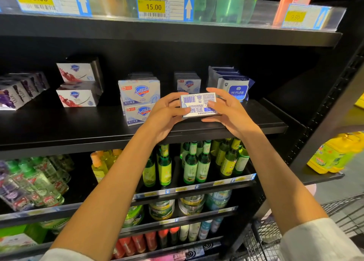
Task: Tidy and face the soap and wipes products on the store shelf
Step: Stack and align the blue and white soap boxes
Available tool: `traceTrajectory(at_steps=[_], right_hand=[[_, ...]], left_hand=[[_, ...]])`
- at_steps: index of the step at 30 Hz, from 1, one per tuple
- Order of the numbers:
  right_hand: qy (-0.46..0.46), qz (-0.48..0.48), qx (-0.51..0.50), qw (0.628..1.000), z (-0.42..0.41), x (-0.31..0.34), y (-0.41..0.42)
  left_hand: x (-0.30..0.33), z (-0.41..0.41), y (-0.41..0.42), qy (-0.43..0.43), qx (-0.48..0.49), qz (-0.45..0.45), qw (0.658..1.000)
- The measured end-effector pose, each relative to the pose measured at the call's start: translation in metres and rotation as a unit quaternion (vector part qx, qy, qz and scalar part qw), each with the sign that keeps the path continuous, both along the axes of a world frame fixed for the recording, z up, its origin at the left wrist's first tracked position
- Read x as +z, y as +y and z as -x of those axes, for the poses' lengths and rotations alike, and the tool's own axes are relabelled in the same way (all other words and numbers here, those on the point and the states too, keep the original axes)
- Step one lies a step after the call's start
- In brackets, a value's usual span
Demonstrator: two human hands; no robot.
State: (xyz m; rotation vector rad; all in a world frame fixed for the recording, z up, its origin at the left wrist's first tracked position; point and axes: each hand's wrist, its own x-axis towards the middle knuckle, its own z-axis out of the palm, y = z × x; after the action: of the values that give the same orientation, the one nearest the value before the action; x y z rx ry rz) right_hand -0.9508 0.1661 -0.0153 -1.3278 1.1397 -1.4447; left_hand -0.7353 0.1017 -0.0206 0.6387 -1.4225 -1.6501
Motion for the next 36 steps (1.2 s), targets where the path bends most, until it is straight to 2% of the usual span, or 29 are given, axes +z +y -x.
traceTrajectory(at_steps=[5,12,21,27,36], right_hand=[[0.012,-0.003,0.001,1.000,0.0031,-0.0002,0.0001],[0.050,0.029,-0.029,0.998,0.0028,-0.0022,0.0016],[0.075,0.020,-0.033,0.996,0.0013,-0.0022,0.0022],[-0.010,-0.017,-0.026,0.999,-0.0047,0.0025,0.0022],[0.005,-0.001,-0.005,1.000,0.0014,-0.0004,0.0024]], left_hand=[[-0.0001,-0.0027,-0.0004,-0.003,-0.005,0.015,1.000],[0.0050,0.0006,0.0044,0.012,-0.003,-0.030,0.999],[0.0049,0.0020,0.0047,0.009,0.013,-0.035,0.999],[0.0024,-0.0010,0.0032,0.029,0.017,-0.019,0.999],[0.0005,-0.0043,0.0019,0.032,-0.006,-0.015,0.999]])
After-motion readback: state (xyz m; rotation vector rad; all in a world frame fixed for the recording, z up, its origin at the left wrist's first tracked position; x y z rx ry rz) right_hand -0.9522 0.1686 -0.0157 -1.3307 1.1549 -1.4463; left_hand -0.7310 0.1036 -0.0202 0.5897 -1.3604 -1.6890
